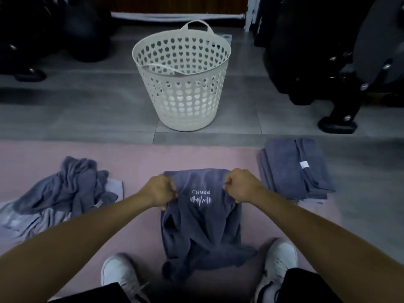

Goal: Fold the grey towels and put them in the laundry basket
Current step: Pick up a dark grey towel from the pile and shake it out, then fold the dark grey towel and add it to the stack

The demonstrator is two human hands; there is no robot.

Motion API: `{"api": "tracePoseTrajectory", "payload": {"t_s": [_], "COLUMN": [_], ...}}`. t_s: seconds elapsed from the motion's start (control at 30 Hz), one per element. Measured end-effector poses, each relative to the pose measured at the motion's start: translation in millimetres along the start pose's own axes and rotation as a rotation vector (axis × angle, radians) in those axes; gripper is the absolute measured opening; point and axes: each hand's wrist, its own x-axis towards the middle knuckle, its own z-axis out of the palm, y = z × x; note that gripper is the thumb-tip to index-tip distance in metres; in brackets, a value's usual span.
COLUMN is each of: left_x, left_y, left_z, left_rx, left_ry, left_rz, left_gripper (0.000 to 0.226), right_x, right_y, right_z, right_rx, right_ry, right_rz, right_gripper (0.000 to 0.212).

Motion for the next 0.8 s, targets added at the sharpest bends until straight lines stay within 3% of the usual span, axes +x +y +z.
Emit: {"api": "tracePoseTrajectory", "payload": {"t_s": [0.2,0.3,0.4,0.57,0.67,0.8], "left_x": [87,129,167,212,228,236], "left_y": [-47,-74,-93,-116,-134,-146], "left_z": [7,14,24,46,60,72], "left_rx": [0.152,0.166,-0.033,-0.362,-0.450,-0.515], "left_ry": [0.024,0.053,0.179,0.341,0.453,0.462], "left_rz": [-0.037,-0.060,-0.073,-0.166,-0.177,-0.089], "left_gripper": [0.006,0.015,0.022,0.014,0.013,0.014], "right_x": [96,132,163,197,213,218], "right_y": [4,6,10,16,17,20], "right_z": [33,54,80,113,129,154], "right_rx": [-0.101,-0.122,-0.049,-0.007,0.078,0.223], "right_ry": [-0.106,-0.087,0.018,0.119,0.118,0.167], "right_rz": [-0.036,-0.073,-0.077,-0.063,-0.056,-0.051], "right_gripper": [0.015,0.020,0.025,0.042,0.043,0.037]}}
